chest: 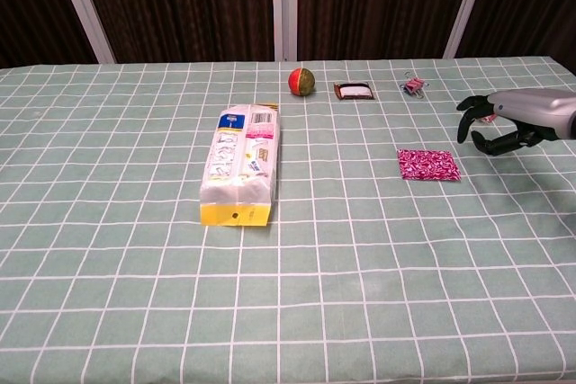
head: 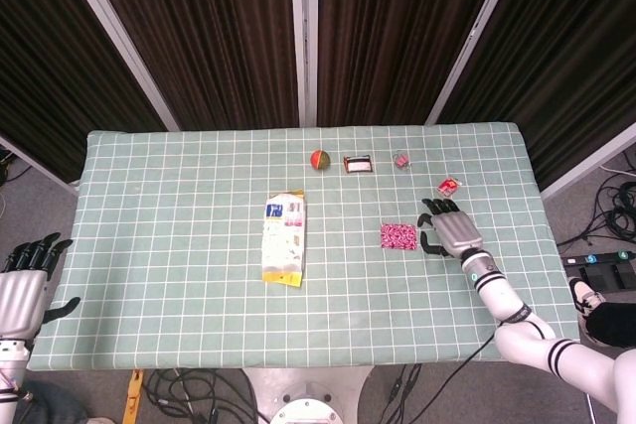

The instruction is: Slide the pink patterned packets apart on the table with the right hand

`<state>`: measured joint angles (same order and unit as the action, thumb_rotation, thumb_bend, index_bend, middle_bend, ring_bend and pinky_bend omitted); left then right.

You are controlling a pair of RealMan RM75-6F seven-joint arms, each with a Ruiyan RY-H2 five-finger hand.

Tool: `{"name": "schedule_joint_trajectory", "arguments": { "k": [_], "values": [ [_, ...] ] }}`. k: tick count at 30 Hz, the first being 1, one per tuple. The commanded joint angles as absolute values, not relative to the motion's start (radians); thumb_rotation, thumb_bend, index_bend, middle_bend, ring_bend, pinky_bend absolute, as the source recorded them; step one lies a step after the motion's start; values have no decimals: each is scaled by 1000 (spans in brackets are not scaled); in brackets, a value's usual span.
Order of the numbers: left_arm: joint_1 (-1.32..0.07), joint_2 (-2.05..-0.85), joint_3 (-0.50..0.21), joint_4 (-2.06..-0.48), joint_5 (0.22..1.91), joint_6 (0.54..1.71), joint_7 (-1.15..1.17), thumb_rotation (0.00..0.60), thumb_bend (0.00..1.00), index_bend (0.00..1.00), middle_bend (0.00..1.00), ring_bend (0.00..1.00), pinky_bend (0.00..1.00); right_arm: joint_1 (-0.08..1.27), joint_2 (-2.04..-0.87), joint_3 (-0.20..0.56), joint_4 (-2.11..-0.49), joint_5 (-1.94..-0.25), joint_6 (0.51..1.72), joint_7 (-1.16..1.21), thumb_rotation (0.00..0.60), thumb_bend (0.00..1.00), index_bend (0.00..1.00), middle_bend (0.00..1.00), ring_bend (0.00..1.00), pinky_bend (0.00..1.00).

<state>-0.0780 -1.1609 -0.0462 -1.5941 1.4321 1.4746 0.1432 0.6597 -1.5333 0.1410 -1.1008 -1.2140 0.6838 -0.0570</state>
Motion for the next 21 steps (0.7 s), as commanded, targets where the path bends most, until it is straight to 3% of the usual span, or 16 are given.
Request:
{"name": "schedule_joint_trajectory", "arguments": {
  "k": [1, 21],
  "values": [
    [-79, -1161, -47, -1595, 1433, 1475, 144, 600, 8, 229, 225, 173, 158, 670, -1551, 139, -1075, -1218, 677, -43, 264, 579, 333, 28, 0, 0],
    [-73, -1157, -45, -1605, 1425, 1473, 147, 600, 8, 229, 225, 173, 158, 745, -1658, 121, -956, -1236, 612, -39, 266, 577, 334, 29, 0, 0]
  ]
}}
